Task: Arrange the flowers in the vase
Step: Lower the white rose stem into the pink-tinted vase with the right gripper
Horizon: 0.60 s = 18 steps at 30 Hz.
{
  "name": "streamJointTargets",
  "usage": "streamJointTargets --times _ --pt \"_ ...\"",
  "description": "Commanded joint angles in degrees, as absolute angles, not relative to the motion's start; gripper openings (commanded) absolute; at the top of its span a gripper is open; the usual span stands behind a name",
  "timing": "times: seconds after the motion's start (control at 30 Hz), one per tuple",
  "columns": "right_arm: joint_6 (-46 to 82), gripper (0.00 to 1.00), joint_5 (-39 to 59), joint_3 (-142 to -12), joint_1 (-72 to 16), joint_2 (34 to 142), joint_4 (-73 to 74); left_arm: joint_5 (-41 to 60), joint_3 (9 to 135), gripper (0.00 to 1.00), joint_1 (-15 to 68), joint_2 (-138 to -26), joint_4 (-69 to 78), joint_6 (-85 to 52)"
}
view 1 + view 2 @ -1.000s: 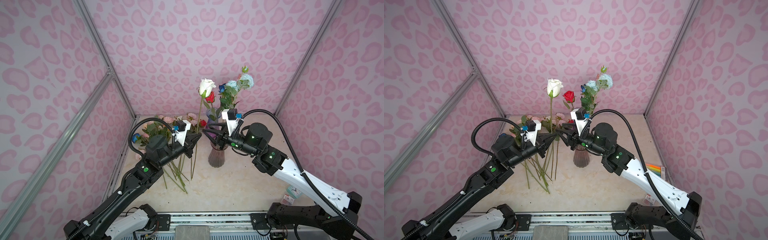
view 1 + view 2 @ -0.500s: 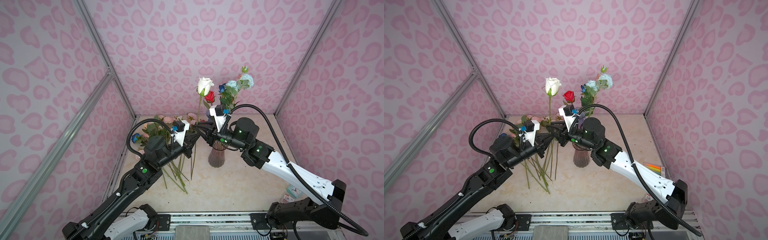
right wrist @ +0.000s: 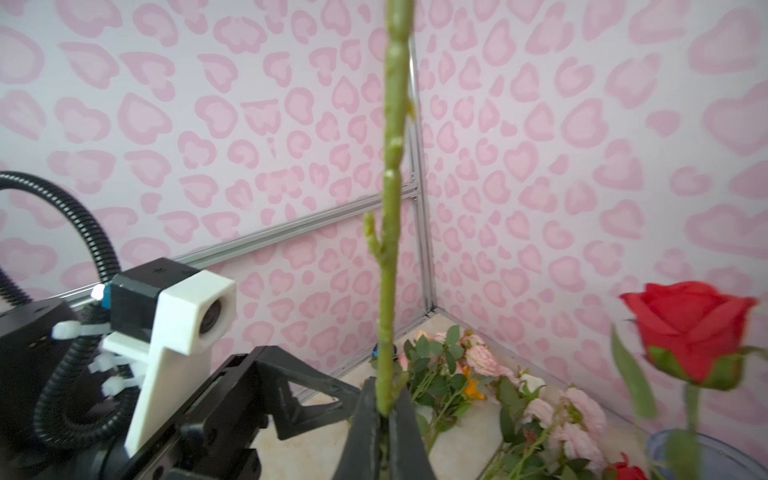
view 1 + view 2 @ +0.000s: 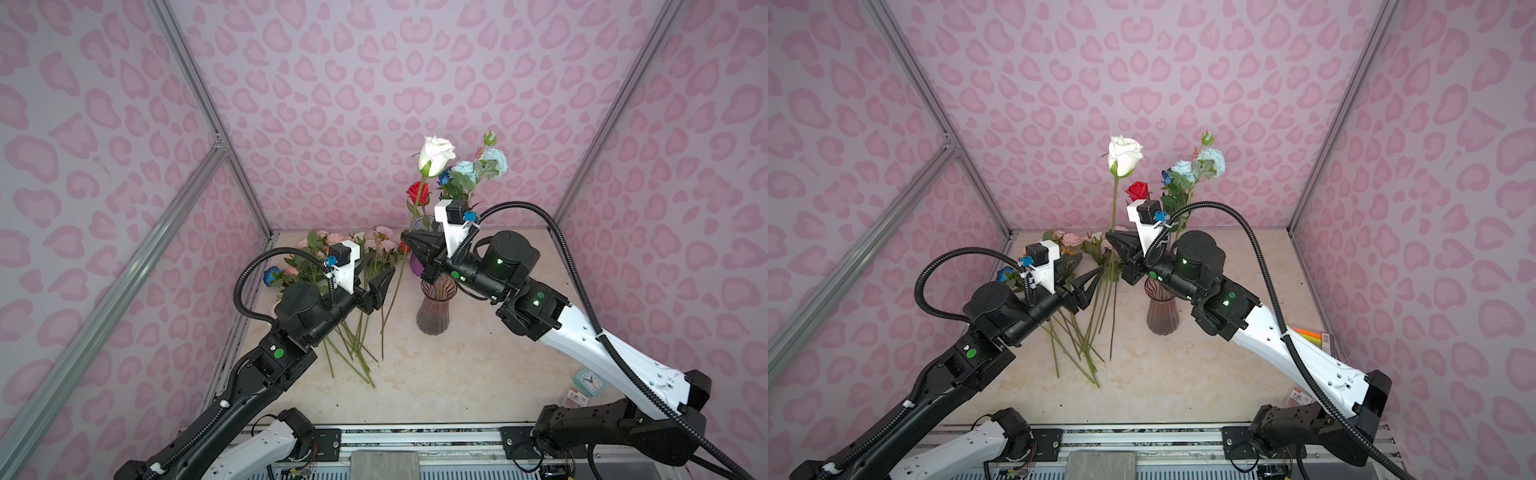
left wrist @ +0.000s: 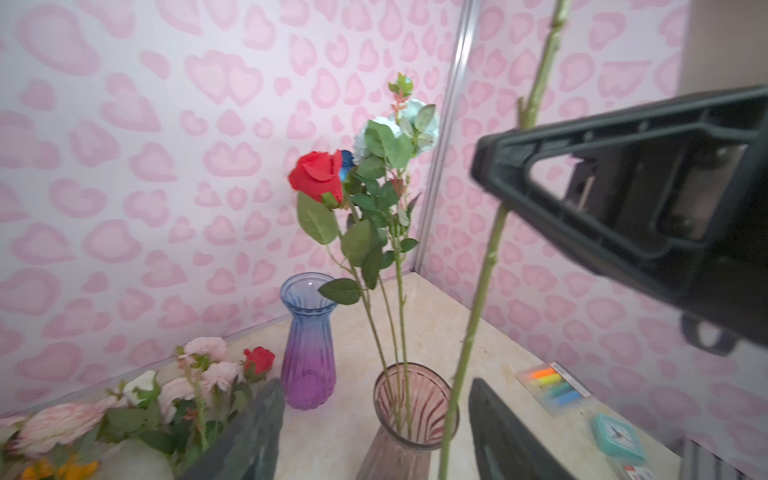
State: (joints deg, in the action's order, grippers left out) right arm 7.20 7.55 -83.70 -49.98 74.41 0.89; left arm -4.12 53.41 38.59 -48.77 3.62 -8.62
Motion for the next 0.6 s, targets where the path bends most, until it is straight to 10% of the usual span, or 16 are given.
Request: streamJointTargets --times 0.0,0.57 --pt "-1.0 0.02 -2.5 -84.6 -49.9 72.5 -2.0 -23.8 52.6 0.73 38.5 -47.9 6.7 -9.7" --pt "-3.1 0.02 -9.6 -80.5 -39.6 72.3 -2.9 -34.2 53.8 0.76 36.2 -51.3 4.1 -12.6"
